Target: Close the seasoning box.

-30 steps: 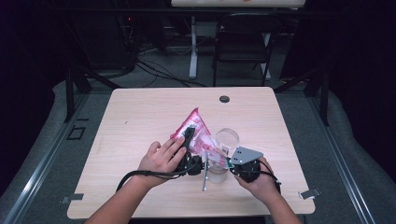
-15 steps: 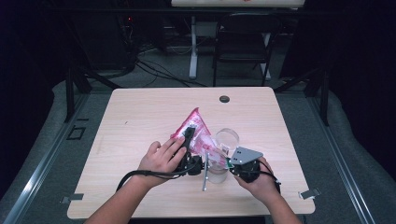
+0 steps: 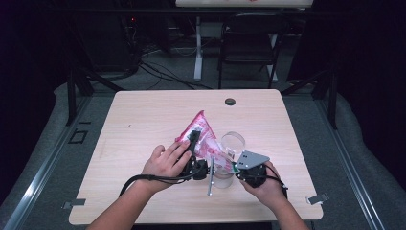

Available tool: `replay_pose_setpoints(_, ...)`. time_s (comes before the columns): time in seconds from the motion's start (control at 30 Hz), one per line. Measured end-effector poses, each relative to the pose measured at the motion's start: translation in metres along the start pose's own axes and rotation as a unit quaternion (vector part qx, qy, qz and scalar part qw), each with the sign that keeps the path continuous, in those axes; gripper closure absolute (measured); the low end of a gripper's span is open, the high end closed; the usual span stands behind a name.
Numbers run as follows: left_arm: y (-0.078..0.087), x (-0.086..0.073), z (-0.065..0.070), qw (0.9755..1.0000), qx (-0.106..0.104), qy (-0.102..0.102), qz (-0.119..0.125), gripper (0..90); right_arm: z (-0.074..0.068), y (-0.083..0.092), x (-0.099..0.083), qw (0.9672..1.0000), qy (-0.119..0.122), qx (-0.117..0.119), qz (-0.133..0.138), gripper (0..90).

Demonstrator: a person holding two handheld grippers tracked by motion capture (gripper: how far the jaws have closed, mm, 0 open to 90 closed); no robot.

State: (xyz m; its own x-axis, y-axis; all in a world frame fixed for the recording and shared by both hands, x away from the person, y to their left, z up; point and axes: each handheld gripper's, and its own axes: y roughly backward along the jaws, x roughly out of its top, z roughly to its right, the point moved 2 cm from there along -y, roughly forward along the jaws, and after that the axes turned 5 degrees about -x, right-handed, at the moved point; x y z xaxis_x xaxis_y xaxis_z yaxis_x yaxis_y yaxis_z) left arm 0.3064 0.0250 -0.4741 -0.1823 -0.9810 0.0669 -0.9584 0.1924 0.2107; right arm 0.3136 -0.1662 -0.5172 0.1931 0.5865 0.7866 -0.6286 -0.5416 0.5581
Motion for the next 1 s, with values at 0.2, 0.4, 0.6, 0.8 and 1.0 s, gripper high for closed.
replay_pose_setpoints(0.2, 0.0001, 0.0002, -0.0004, 1.0, 0.0, -0.001, 0.0, 69.4, 0.0001, 0.0, 0.0, 1.0, 0.0, 0.0, 0.0, 90.0)
replay_pose_setpoints(0.4, 0.0002, 0.0001, -0.0003, 1.0, 0.0, -0.002, 0.0, 69.4, -0.0001, -0.0001, 0.0, 1.0, 0.0, 0.0, 0.0, 90.0)
replay_pose_setpoints(0.6, 0.0001, 0.0002, -0.0004, 1.0, 0.0, -0.002, 0.0, 69.4, 0.0, 0.0001, 0.0001, 1.0, 0.002, -0.001, -0.001, 90.0)
replay_pose_setpoints(0.8, 0.0003, 0.0003, -0.0007, 1.0, 0.001, -0.002, 0.001, 69.4, 0.0001, -0.0001, -0.0001, 1.0, 0.0, 0.0, 0.0, 90.0)
replay_pose_setpoints(1.0, 0.0004, 0.0007, -0.0011, 1.0, 0.003, -0.004, 0.002, 69.4, 0.0001, 0.0, 0.0, 1.0, 0.0, 0.0, 0.001, 90.0)
